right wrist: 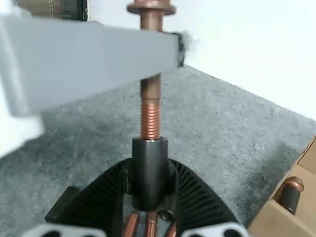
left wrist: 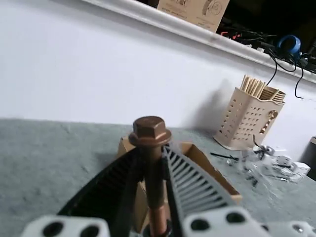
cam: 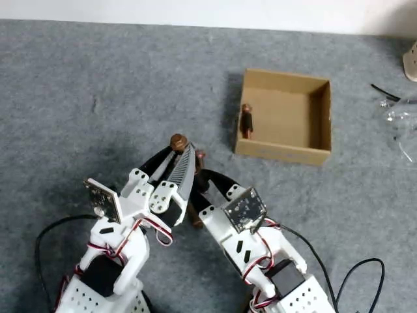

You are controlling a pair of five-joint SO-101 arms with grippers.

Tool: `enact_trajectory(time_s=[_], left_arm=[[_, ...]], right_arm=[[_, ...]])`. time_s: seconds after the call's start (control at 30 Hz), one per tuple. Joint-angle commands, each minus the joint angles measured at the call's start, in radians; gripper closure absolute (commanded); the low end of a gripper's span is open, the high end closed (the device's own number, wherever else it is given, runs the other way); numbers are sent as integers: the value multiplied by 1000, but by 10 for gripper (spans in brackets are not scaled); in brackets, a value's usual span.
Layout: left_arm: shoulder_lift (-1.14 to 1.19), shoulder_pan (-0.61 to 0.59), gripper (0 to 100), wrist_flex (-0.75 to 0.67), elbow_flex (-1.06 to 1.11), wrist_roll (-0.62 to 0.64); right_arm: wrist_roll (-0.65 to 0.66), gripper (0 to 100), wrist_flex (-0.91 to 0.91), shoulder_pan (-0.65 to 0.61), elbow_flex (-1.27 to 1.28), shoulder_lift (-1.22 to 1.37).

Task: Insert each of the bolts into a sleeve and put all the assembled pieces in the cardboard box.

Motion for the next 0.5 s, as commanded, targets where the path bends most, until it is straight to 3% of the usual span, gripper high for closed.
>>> enact_trajectory(time_s=[0.0, 0.47], left_arm=[[2, 8, 993, 6, 30, 3], [2, 7, 989, 38, 30, 0]], right_arm=[[5, 994, -110, -7, 120, -24], [5, 994, -79, 41, 120, -27]])
